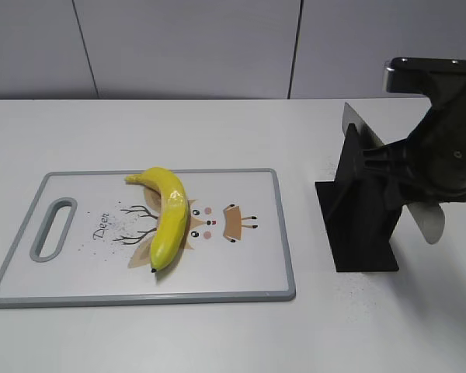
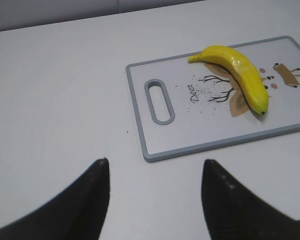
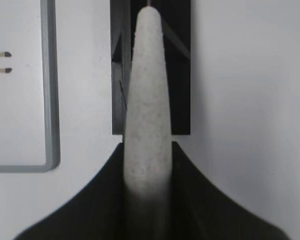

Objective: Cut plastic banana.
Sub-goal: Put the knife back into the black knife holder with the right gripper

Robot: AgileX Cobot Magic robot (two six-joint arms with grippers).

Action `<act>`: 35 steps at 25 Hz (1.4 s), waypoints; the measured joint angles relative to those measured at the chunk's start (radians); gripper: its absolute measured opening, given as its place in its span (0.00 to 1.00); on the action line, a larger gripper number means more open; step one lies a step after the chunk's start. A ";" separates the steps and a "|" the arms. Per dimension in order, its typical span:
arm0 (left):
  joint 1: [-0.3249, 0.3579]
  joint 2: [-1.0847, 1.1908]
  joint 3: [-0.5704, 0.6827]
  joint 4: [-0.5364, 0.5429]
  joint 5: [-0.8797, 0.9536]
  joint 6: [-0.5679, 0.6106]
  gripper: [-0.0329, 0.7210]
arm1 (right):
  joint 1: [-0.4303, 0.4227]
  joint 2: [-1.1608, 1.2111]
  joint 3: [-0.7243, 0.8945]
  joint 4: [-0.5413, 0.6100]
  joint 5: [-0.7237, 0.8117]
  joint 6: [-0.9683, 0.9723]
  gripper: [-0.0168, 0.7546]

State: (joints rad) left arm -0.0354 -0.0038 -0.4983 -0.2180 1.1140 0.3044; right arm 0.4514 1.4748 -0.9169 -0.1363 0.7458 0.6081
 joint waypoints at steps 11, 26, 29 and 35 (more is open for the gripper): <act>0.000 0.000 0.000 -0.001 0.000 0.000 0.74 | 0.000 0.000 0.000 0.091 0.086 -0.091 0.66; 0.000 0.000 0.000 -0.001 0.000 0.000 0.74 | 0.000 -0.612 0.261 0.117 0.206 -0.458 0.77; 0.000 0.000 0.000 -0.002 0.000 0.000 0.74 | 0.000 -0.776 0.341 0.101 0.222 -0.479 0.77; 0.000 0.000 0.000 -0.002 0.000 0.000 0.72 | 0.000 -1.041 0.409 0.090 0.292 -0.488 0.77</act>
State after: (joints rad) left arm -0.0354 -0.0038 -0.4983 -0.2202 1.1140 0.3044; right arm 0.4514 0.4340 -0.5082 -0.0459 1.0377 0.1201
